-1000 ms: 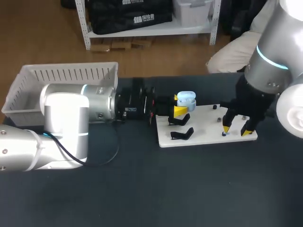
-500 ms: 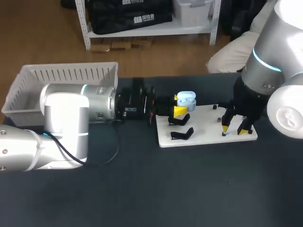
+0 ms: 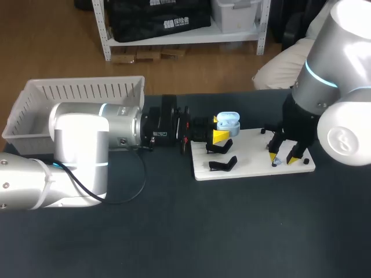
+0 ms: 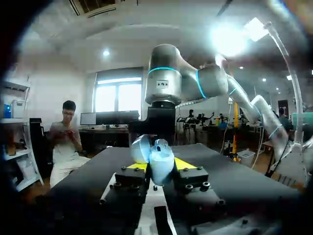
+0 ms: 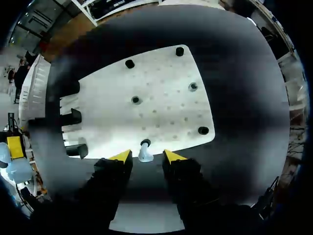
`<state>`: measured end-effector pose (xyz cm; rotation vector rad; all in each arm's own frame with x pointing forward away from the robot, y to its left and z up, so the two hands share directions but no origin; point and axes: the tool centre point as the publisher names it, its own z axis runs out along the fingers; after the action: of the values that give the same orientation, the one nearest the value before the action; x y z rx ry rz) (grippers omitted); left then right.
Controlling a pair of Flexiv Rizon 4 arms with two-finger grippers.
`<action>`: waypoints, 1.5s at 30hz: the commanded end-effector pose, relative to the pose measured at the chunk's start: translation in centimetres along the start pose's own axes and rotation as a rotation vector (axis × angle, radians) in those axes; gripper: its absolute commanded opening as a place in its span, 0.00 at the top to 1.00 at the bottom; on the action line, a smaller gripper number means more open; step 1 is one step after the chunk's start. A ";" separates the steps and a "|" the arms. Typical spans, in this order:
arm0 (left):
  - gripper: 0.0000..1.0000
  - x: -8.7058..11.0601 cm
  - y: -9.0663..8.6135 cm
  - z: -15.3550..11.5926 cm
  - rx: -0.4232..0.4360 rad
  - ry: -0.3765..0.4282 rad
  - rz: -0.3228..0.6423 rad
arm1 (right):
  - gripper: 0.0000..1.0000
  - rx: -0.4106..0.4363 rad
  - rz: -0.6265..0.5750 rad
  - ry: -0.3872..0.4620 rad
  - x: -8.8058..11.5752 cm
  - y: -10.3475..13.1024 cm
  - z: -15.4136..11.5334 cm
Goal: Pick up each earbud case from the left stands, insert the matching earbuds, close the lid, and place the case in the box.
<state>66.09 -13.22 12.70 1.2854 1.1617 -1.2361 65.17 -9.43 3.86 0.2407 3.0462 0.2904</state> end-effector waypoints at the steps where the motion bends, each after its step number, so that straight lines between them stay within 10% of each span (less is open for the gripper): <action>1: 1.00 0.1 -0.1 0.0 -0.004 -0.004 0.004 | 0.62 -0.003 0.002 0.004 -0.1 0.1 0.4; 31: 1.00 0.1 -0.1 0.0 -0.004 -0.004 0.004 | 0.72 -0.019 0.010 0.026 0.0 0.3 1.3; 39: 1.00 0.1 -0.1 0.0 -0.004 -0.004 0.004 | 1.00 -0.022 0.020 0.022 -0.1 0.3 1.2; 45: 1.00 0.1 -0.1 0.0 -0.004 -0.004 0.004 | 1.00 -0.028 0.029 0.021 0.1 0.0 0.3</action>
<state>66.09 -13.22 12.70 1.2854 1.1617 -1.2361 65.44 -9.01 2.99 0.2805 3.0616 0.3395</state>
